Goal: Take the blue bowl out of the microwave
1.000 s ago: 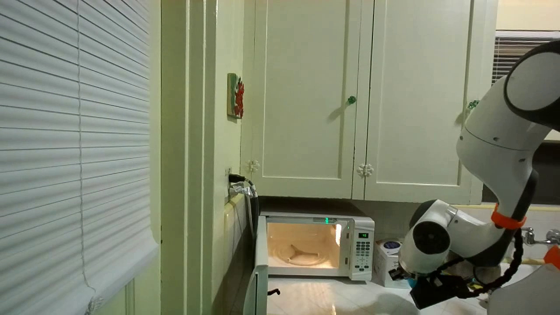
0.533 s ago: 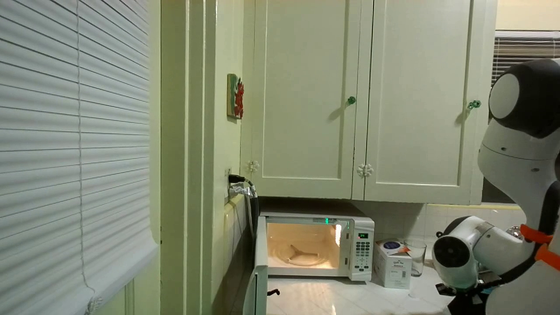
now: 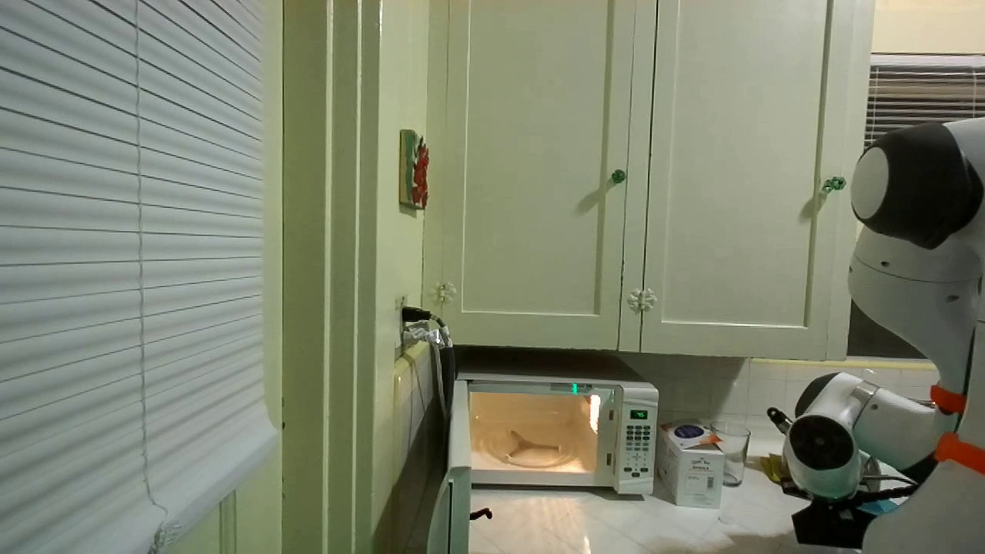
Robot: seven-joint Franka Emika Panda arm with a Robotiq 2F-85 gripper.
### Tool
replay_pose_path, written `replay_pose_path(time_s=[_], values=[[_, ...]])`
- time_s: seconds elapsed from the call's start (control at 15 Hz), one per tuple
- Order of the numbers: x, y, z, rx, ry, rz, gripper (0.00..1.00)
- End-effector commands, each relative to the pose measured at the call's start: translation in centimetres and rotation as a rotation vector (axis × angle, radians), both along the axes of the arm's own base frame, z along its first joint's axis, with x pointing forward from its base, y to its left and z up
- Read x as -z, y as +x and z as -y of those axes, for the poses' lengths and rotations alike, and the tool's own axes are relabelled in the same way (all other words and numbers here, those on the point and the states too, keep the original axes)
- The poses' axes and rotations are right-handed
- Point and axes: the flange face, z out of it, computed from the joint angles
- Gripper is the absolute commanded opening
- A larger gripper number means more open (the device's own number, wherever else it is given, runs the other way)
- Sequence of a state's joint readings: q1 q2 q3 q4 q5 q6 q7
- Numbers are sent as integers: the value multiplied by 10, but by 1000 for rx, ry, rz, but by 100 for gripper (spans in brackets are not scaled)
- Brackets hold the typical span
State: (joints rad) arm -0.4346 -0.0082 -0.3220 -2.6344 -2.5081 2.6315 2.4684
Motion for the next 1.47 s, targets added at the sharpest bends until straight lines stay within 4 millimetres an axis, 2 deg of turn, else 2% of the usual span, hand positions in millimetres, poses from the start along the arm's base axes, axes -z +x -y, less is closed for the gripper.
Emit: replay_pose_path(time_s=[0.0,0.07,0.27,0.53,0.6,0.67,0.87,1.0,1.13,1.27,1.33,1.4], values=[[11,34,-16,-18,74,96,1],[13,44,-26,-29,88,105,1],[27,61,-40,-63,105,101,1],[43,65,-49,-86,132,63,1],[47,64,-49,-93,133,45,29],[50,64,-51,-103,136,32,29],[45,64,-53,-130,113,15,51],[27,58,-54,-165,107,-7,67],[6,45,-48,-173,58,-42,82],[-31,33,-48,-244,126,-70,96],[-32,25,-61,-284,189,-104,100],[-48,18,-63,-337,226,-118,100]])
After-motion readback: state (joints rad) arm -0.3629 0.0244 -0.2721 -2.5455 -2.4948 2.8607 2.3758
